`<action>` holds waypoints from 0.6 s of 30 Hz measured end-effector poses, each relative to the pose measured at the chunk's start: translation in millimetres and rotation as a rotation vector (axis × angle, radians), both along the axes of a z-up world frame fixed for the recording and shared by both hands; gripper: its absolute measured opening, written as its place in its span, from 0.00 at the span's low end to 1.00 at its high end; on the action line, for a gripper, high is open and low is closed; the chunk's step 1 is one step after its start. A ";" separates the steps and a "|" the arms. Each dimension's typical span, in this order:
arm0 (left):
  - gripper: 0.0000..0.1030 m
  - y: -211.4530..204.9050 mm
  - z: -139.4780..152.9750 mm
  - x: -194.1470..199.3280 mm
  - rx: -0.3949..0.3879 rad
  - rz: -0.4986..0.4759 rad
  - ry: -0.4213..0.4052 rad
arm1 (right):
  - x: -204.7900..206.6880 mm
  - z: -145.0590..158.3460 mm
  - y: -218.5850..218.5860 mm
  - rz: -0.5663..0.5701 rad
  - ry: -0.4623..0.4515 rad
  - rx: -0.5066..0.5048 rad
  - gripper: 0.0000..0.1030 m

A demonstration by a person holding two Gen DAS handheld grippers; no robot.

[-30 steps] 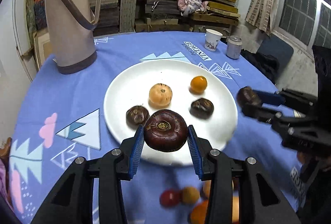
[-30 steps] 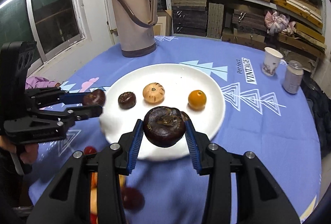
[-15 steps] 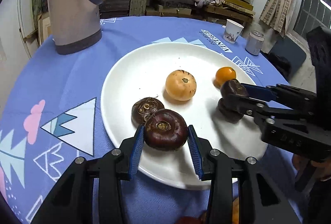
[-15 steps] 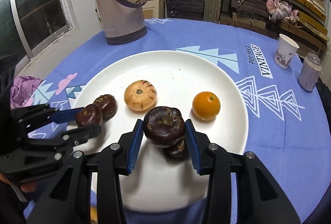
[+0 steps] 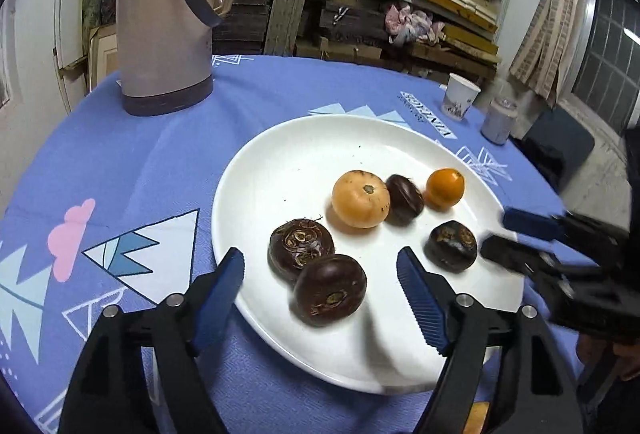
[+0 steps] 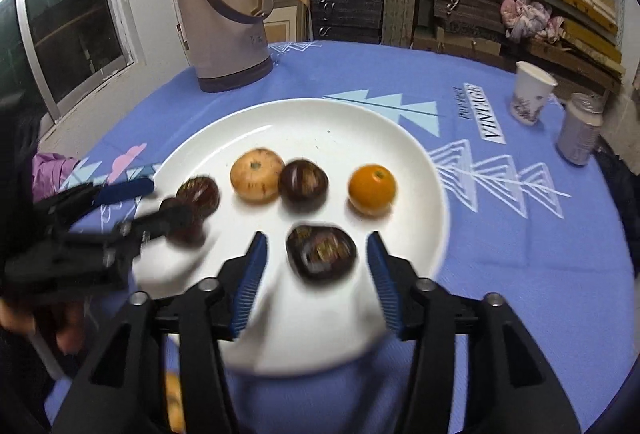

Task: Organize fruits
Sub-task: 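Carry both mangosteens to the white plate and release them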

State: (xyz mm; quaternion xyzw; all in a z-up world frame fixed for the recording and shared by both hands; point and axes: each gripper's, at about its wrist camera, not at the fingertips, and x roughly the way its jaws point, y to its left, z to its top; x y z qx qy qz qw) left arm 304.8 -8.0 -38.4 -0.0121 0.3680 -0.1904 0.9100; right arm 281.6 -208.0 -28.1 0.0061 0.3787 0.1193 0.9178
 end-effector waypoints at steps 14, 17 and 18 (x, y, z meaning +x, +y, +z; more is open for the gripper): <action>0.82 33.8 12.4 -17.9 -0.172 0.057 0.108 | -139.1 -20.9 -35.0 -0.028 0.079 0.064 0.61; 0.82 48.6 16.0 -42.3 -0.158 0.069 0.130 | -160.2 -22.6 -30.0 0.018 0.086 0.068 0.61; 0.82 51.0 17.4 -51.3 -0.139 0.063 0.124 | -165.4 -22.3 -27.9 0.039 0.087 0.072 0.61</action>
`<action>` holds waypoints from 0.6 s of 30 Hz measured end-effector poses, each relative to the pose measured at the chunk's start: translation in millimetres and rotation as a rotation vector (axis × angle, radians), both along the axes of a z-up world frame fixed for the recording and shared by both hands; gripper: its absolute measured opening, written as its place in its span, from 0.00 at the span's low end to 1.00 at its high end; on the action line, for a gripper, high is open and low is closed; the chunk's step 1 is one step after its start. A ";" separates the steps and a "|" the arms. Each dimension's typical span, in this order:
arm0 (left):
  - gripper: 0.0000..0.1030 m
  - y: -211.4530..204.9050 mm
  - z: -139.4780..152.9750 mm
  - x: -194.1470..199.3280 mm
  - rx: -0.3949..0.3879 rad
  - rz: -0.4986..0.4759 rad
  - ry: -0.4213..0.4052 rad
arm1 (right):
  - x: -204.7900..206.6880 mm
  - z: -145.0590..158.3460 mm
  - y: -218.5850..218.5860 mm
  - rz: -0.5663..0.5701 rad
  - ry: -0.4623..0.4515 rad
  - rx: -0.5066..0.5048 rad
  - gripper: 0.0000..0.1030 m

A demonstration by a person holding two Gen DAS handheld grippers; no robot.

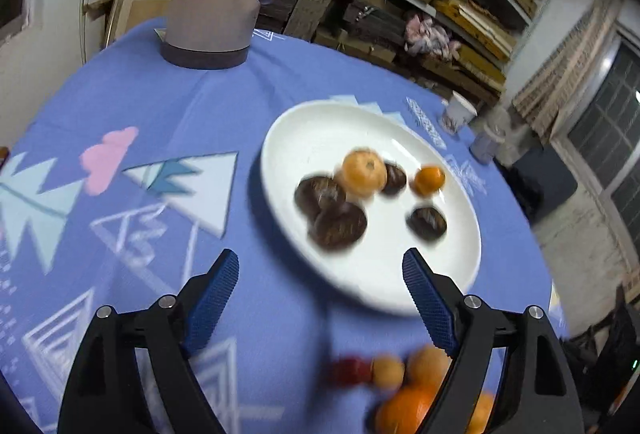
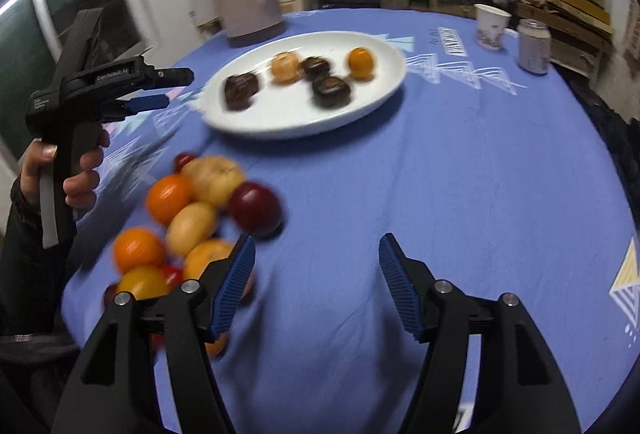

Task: Organize fruits
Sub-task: 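Carry both mangosteens to the white plate and release them, then grasp a pepino melon with the right tool while the left tool grasps an orange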

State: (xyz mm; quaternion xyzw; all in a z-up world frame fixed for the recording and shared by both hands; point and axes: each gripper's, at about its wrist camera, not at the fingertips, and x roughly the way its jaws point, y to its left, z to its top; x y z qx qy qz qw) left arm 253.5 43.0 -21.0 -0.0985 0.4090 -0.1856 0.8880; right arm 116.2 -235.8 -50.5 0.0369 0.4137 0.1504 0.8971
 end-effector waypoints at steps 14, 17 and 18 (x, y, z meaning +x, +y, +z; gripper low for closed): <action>0.92 3.2 -16.2 -117.9 0.100 -0.146 0.033 | -56.2 2.4 29.2 0.181 -0.034 -0.023 0.62; 0.92 -8.2 -22.2 -124.2 0.034 -0.211 0.080 | -61.7 -4.3 34.5 0.185 -0.029 -0.035 0.62; 0.92 -12.4 -23.8 -125.9 0.033 -0.222 0.087 | -63.4 -6.9 36.8 0.188 -0.028 -0.037 0.62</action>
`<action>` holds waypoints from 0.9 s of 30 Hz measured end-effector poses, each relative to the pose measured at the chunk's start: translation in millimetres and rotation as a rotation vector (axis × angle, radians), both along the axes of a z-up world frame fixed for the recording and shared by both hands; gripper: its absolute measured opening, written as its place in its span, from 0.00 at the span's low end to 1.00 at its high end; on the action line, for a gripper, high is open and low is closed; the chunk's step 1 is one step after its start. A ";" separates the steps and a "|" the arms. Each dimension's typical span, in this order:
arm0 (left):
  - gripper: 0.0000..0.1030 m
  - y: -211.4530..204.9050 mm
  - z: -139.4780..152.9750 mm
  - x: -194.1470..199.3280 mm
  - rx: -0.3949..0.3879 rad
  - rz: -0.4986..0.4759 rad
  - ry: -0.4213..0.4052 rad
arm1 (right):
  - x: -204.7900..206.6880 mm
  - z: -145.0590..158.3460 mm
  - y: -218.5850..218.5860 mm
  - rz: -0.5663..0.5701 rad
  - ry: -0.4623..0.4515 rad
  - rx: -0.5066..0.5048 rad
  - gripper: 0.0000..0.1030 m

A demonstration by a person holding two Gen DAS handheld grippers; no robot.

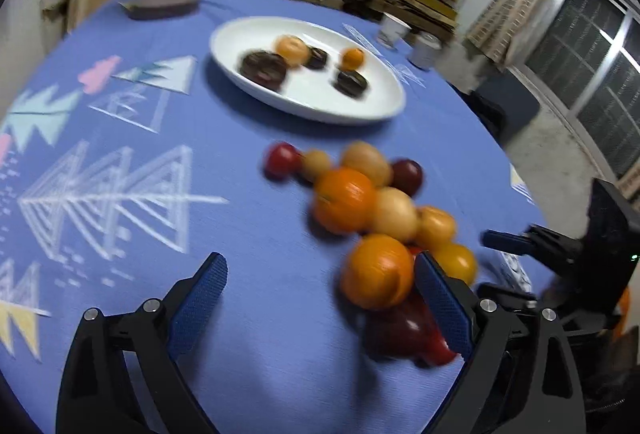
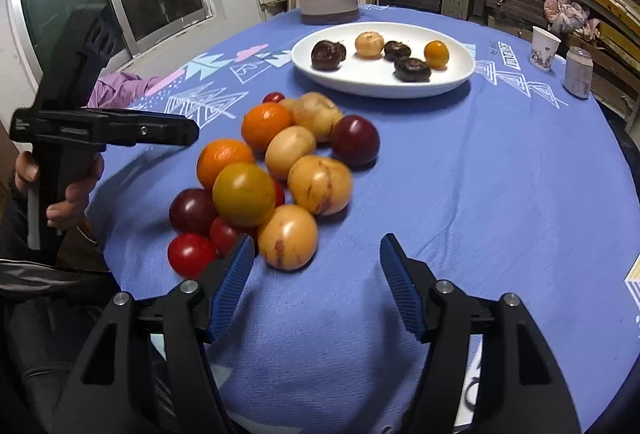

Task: Organize fruits
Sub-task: 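Grasp a pepino melon with the right tool while the left tool grasps an orange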

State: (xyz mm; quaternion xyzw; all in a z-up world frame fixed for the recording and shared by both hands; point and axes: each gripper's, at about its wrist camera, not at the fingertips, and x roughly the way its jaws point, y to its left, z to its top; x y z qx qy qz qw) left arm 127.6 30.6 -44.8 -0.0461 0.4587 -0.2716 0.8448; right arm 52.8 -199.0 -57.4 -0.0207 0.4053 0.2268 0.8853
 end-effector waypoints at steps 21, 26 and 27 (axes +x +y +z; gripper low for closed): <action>0.90 -26.9 -23.8 -5.5 0.011 -0.087 0.050 | 3.9 -18.7 23.7 0.013 0.006 -0.018 0.50; 0.84 -19.5 -20.7 -5.8 -0.005 -0.085 0.019 | 8.0 -19.0 21.2 -0.010 0.004 -0.014 0.37; 0.80 -18.3 -21.0 -4.3 -0.017 -0.084 0.027 | 8.3 -19.2 20.7 -0.010 0.007 -0.009 0.37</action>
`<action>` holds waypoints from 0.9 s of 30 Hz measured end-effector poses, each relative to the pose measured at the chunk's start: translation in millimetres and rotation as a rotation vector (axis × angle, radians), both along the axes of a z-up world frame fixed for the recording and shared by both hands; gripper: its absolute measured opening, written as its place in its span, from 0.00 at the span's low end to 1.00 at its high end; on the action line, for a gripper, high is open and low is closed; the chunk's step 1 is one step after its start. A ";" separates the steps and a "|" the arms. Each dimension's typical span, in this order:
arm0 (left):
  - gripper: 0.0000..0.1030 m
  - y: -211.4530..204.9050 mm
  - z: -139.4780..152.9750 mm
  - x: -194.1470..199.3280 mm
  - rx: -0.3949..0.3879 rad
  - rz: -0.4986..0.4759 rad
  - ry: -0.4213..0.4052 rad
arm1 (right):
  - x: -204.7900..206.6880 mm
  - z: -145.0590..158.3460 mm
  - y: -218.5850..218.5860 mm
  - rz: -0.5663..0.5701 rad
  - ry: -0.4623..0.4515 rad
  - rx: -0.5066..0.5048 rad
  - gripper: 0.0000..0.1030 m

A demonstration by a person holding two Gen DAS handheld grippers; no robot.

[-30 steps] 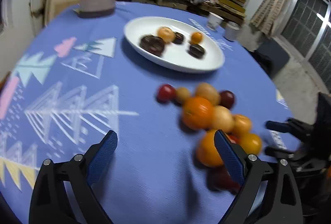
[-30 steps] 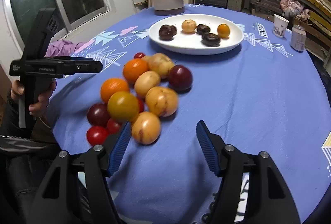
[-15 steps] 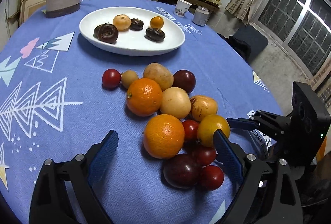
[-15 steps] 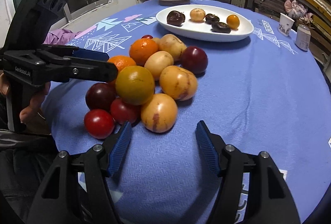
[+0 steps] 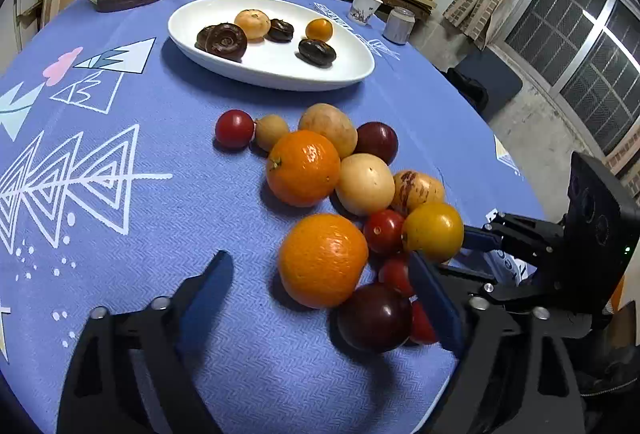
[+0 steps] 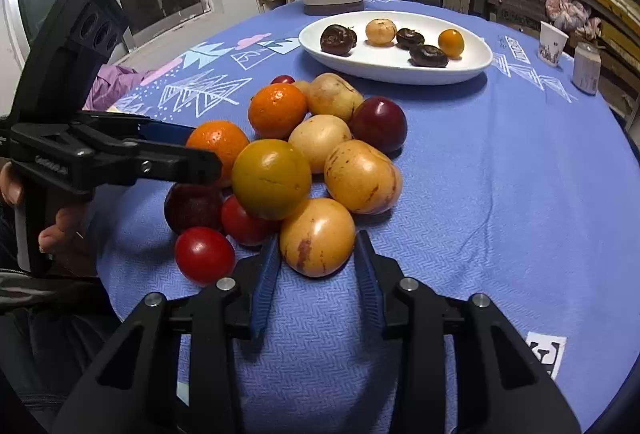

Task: Organize fruits
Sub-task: 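Grasp a pepino melon with the right tool while the left tool grasps an orange, then carry the pepino and orange over the white plate and open both tools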

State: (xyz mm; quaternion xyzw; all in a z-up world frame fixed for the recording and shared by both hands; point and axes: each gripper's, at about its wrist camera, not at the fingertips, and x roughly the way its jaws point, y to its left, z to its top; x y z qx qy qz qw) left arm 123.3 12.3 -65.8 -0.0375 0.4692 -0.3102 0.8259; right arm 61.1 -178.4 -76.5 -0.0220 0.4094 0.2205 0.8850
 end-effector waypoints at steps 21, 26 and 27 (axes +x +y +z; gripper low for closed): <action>0.43 0.9 17.9 -11.0 0.047 0.027 -0.095 | -5.8 19.1 -23.3 -0.062 -0.038 0.015 0.36; 0.43 14.0 25.1 -7.5 0.043 0.066 -0.093 | -11.2 37.8 -39.3 -0.087 -0.074 0.058 0.36; 0.43 15.6 26.7 -6.8 0.041 0.072 -0.096 | -11.7 40.7 -40.2 -0.089 -0.082 0.060 0.36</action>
